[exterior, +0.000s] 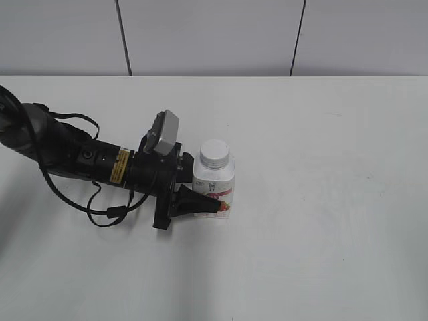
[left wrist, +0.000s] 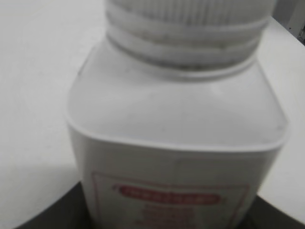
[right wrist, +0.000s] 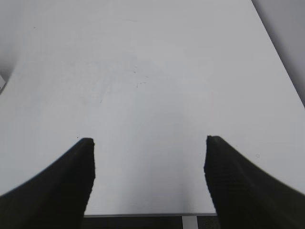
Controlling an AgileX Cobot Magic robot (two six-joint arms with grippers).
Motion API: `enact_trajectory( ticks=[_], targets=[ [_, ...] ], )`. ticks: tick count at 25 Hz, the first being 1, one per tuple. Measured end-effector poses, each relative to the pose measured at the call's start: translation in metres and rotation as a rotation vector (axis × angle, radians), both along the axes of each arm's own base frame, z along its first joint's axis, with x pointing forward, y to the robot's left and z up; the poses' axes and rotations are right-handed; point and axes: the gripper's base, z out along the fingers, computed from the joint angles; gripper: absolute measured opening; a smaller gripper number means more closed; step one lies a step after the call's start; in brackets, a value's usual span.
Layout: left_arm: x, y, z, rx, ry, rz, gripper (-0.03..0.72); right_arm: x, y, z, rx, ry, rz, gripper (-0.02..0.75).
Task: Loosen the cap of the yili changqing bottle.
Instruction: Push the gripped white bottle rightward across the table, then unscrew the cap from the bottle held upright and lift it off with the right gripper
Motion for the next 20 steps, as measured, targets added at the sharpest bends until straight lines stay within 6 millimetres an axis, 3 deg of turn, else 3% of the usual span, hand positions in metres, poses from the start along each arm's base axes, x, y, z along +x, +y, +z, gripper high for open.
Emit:
enact_trajectory(
  ticks=[11, 20],
  targets=[
    [0.000, 0.000, 0.000, -0.002, 0.001, -0.001, 0.369, 0.004, 0.000, 0.005, 0.023, 0.006, -0.013, 0.567],
    [0.000, 0.000, 0.000, -0.002, 0.001, -0.002, 0.368, 0.068, -0.003, 0.037, 0.048, 0.300, -0.018, 0.567]
  ],
)
